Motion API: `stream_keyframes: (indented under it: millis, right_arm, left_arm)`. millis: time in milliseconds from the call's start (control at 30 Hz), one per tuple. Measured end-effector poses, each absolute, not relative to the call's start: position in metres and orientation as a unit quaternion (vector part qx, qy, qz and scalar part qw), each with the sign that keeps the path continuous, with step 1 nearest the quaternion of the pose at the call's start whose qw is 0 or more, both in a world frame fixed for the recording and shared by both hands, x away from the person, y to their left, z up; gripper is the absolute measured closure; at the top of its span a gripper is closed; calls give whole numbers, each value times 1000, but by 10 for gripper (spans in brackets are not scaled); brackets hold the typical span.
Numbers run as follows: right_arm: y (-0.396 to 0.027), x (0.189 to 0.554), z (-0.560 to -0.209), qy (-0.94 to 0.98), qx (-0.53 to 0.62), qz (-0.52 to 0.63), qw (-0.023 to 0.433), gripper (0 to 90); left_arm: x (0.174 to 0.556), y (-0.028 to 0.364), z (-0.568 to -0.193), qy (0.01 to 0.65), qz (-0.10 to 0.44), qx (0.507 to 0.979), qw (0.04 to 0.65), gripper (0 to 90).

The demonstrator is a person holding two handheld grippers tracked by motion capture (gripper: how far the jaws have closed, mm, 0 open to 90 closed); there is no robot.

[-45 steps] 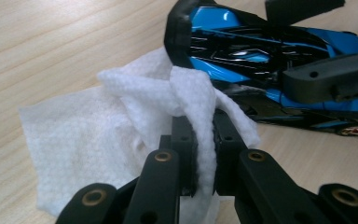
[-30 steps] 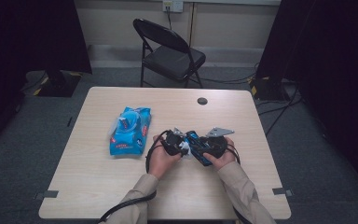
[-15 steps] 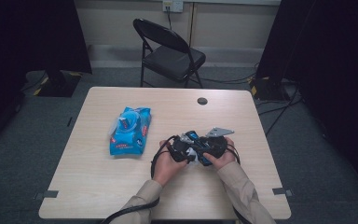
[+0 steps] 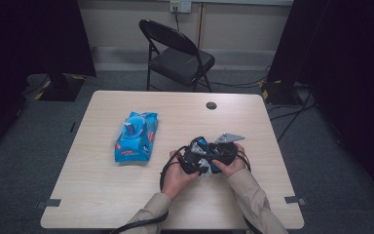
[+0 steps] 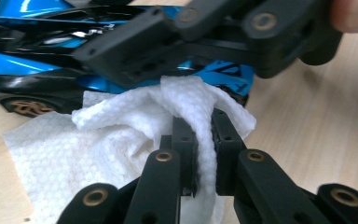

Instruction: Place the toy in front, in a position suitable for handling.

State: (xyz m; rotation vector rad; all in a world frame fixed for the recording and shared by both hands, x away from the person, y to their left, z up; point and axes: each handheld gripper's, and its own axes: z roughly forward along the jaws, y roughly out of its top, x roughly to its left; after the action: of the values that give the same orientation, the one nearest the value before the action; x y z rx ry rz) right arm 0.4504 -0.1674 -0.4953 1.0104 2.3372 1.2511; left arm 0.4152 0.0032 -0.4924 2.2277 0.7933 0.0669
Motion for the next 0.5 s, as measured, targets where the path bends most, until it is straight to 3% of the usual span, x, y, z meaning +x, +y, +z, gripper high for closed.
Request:
stream_keyframes:
  millis: [500]
  right_arm:
    - [-167, 450, -496, 813, 352, 437, 152, 436]
  left_arm:
    - [404, -10, -493, 292, 7, 877, 383, 829]
